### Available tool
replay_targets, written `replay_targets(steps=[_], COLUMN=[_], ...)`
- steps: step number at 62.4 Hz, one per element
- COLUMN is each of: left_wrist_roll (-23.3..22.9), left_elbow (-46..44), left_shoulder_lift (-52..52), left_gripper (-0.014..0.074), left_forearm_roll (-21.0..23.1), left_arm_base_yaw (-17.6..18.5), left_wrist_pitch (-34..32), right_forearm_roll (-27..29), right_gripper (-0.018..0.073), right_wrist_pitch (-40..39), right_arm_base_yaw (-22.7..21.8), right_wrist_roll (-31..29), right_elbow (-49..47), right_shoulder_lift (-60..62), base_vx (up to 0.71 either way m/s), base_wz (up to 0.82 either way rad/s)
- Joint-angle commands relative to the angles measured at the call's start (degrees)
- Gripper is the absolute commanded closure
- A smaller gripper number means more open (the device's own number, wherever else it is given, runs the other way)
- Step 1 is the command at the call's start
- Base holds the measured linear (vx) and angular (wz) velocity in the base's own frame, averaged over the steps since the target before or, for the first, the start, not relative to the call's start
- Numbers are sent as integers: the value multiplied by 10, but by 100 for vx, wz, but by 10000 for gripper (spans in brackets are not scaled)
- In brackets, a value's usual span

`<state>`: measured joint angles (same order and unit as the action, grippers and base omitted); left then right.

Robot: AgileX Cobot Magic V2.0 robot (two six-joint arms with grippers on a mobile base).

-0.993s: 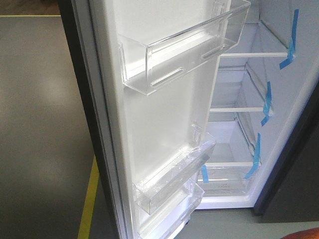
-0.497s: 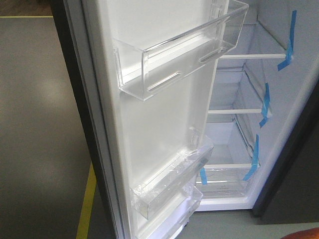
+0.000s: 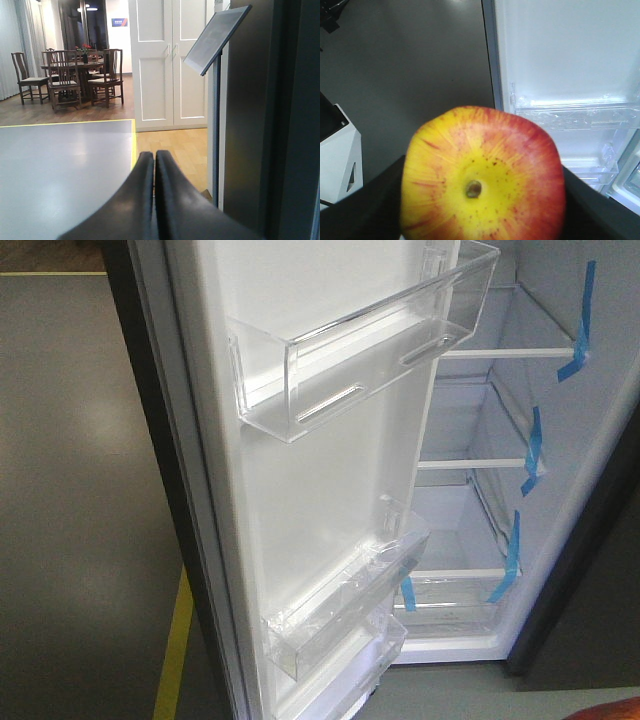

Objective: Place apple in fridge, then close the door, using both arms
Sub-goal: 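Move the right gripper with the apple over the upper door bin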

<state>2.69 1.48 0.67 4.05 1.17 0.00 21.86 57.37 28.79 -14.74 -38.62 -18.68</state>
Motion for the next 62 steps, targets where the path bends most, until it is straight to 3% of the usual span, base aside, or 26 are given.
replay_targets(steps=[1, 21, 31, 42, 62], left_wrist_roll=[-2, -2, -2, -2, -2], left_elbow=[12, 12, 12, 12, 12], left_shoulder_lift=[8, 8, 8, 8, 8], left_gripper=[603, 603, 603, 603, 603], left_forearm_roll=[1, 1, 1, 1, 1], left_arm_base_yaw=[0, 0, 0, 0, 0], left_wrist_pitch=[-42, -42, -42, -42, -42], right_forearm_roll=[14, 2, -85, -182, -232], right_gripper=[165, 165, 165, 165, 165], right_wrist_pitch=[-43, -67, -121, -123, -124], right_arm_base_yaw=[0, -1, -1, -1, -1], right_wrist_roll=[-2, -1, 76, 147, 147], right_elbow=[-15, -15, -30, -89, -271], right_shoulder_lift=[-6, -7, -46, -134, -319], base_vx=[0, 0, 0, 0, 0], base_wz=[0, 0, 0, 0, 0])
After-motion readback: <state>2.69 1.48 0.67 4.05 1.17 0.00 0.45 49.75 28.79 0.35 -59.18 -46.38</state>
